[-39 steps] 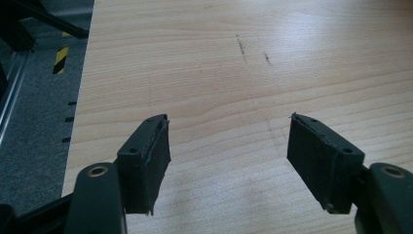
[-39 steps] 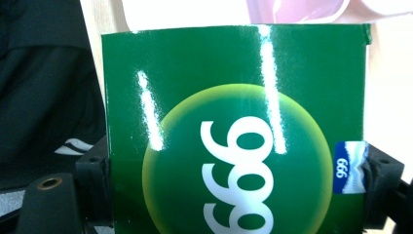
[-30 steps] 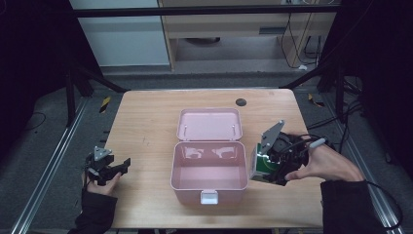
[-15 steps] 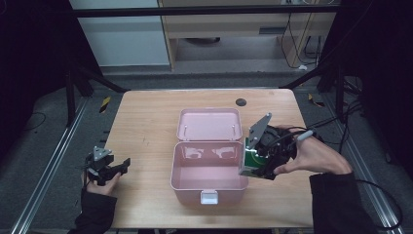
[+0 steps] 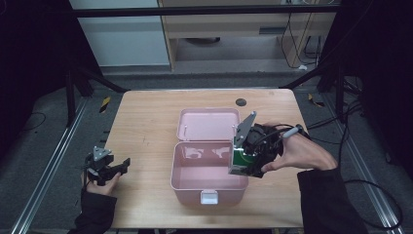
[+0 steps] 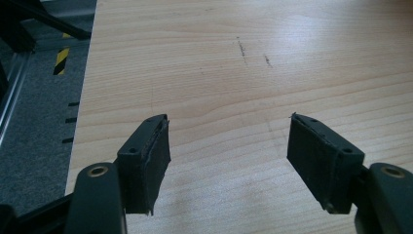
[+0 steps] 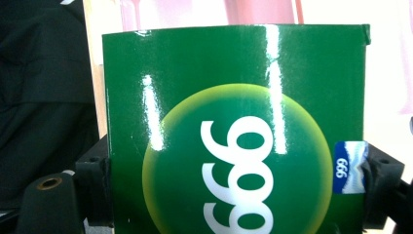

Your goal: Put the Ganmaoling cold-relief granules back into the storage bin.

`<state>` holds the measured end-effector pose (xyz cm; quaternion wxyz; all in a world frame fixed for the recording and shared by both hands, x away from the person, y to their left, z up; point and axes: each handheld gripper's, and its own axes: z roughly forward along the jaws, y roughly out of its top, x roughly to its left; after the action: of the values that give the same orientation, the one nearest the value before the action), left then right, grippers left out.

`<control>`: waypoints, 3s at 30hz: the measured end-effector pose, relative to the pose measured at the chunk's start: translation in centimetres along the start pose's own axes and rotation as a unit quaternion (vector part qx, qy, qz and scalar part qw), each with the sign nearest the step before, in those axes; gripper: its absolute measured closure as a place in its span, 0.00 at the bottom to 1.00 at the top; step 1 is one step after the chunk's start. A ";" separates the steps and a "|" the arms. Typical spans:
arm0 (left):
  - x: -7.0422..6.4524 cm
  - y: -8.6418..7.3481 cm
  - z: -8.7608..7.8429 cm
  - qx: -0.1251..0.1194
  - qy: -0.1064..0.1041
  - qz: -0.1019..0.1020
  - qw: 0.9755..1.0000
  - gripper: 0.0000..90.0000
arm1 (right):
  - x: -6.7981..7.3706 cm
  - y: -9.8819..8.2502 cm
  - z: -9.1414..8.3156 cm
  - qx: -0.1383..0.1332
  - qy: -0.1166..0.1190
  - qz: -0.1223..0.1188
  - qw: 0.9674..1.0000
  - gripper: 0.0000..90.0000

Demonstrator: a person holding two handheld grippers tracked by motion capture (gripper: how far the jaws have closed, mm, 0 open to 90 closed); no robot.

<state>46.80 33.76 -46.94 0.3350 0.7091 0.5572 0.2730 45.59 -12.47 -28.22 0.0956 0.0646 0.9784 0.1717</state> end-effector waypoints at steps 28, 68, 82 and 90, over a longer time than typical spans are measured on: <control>0.1 0.0 -0.1 -0.002 0.000 0.000 1.000 0.35 | 0.1 3.0 3.3 0.004 0.022 -0.031 0.999 0.18; 0.1 0.0 -0.1 -0.002 0.000 -0.002 1.000 0.35 | -0.4 1.1 9.1 0.018 0.065 -0.022 0.997 0.17; 0.1 0.0 -0.1 -0.002 0.000 -0.001 1.000 0.35 | -0.6 1.0 10.2 0.036 0.065 -0.026 0.997 0.17; 0.1 0.0 -0.1 -0.001 0.000 -0.001 1.000 0.35 | -0.6 1.1 10.7 0.048 0.064 -0.025 0.996 0.16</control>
<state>46.76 33.90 -46.89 0.3363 0.7082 0.5572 0.2734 48.49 -8.08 -37.65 0.0339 0.0332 0.9909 0.1262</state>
